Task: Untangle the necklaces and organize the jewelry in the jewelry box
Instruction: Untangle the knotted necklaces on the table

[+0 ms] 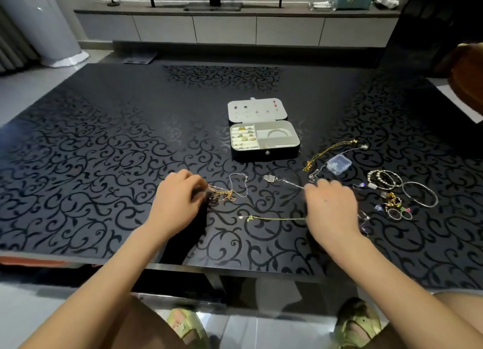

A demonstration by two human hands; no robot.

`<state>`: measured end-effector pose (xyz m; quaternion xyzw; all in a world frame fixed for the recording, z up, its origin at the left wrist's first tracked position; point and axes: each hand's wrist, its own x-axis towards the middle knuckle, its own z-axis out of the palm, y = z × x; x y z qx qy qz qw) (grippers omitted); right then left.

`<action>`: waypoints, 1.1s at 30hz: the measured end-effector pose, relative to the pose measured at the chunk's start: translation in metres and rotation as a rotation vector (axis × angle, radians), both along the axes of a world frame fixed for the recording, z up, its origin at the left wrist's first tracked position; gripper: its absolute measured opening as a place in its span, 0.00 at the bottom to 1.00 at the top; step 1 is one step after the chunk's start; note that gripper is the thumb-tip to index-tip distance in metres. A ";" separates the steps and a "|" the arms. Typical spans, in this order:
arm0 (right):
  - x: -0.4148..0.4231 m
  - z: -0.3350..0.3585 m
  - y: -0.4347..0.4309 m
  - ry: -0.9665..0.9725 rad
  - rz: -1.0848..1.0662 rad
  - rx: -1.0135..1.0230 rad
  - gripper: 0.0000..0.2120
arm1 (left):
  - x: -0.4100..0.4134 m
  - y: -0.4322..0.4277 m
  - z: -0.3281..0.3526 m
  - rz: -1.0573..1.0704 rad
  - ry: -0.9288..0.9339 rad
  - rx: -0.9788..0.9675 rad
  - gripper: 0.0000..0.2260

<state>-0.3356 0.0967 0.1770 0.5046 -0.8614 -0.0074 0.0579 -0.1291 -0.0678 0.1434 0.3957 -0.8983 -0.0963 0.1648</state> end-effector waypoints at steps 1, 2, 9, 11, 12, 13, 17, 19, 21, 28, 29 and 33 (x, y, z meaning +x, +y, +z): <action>0.007 0.000 -0.009 -0.058 0.084 -0.064 0.07 | -0.001 -0.005 -0.001 0.017 0.004 -0.018 0.06; 0.017 0.001 -0.022 -0.137 0.163 -0.102 0.06 | -0.002 -0.013 -0.003 0.033 0.005 -0.027 0.08; 0.042 -0.020 -0.086 -0.338 0.279 -0.147 0.14 | 0.001 -0.040 -0.016 0.002 -0.160 0.013 0.17; 0.035 -0.026 -0.094 -0.318 0.263 -0.124 0.12 | 0.010 -0.040 -0.018 -0.001 -0.229 0.018 0.19; 0.032 -0.028 -0.098 -0.322 0.260 -0.118 0.11 | 0.016 -0.042 -0.020 0.024 -0.271 0.029 0.20; 0.029 -0.030 -0.100 -0.338 0.261 -0.116 0.10 | 0.020 -0.044 -0.020 0.061 -0.317 0.037 0.21; 0.025 -0.031 -0.107 -0.424 0.265 -0.108 0.07 | 0.031 -0.051 -0.021 0.248 -0.420 0.014 0.24; 0.027 -0.029 -0.104 -0.414 0.292 -0.118 0.07 | 0.030 -0.048 -0.021 0.253 -0.365 -0.022 0.23; 0.032 -0.028 -0.095 -0.403 0.329 -0.131 0.07 | 0.026 -0.041 -0.018 0.082 -0.197 -0.101 0.18; 0.047 -0.032 -0.072 -0.413 0.420 -0.093 0.10 | 0.026 -0.012 -0.023 -0.249 -0.235 -0.046 0.19; 0.048 -0.030 -0.072 -0.419 0.426 -0.079 0.10 | 0.028 -0.013 -0.022 -0.257 -0.260 -0.012 0.20; 0.049 -0.025 -0.078 -0.412 0.438 -0.109 0.10 | 0.042 -0.016 -0.013 -0.264 -0.243 0.158 0.24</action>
